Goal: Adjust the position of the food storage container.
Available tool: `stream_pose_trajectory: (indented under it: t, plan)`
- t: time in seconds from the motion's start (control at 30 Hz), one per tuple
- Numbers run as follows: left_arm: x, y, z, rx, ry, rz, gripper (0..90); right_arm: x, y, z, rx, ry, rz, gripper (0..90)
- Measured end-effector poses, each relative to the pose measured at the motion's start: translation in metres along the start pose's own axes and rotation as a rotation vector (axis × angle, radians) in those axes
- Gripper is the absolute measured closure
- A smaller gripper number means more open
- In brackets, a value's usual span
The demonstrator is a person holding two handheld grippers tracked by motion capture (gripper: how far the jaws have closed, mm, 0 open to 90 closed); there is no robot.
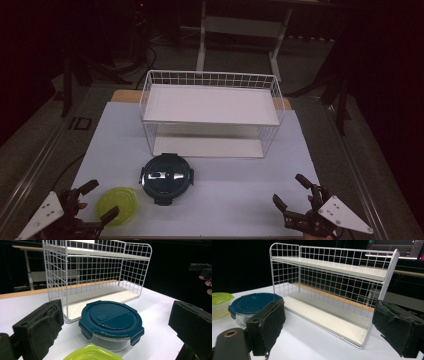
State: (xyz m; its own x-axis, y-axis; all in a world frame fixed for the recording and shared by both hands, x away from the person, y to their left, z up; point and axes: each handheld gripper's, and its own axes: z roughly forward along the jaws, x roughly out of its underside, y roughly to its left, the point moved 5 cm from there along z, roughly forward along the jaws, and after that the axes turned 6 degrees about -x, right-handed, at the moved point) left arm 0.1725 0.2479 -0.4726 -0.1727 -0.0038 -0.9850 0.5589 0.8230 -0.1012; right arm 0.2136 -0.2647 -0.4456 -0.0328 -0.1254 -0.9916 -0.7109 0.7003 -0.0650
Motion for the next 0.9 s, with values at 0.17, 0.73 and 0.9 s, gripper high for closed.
stream_pose_trajectory:
  t: [0.17, 0.73, 0.9]
  plan:
    - [-0.003, -0.003, -0.002, 0.021, -0.006, -0.003, 0.0, -0.001, 0.0, -0.001, -0.001, -0.004, 0.002, 10.9]
    - [-0.034, 0.008, 0.001, 0.119, 0.075, 0.022, 0.0, -0.003, 0.0, 0.003, -0.008, -0.002, 0.012, 10.9]
    - [-0.033, 0.018, 0.013, 0.138, 0.142, 0.061, 2.2, -0.001, 0.001, 0.005, -0.014, 0.006, 0.016, 10.9]
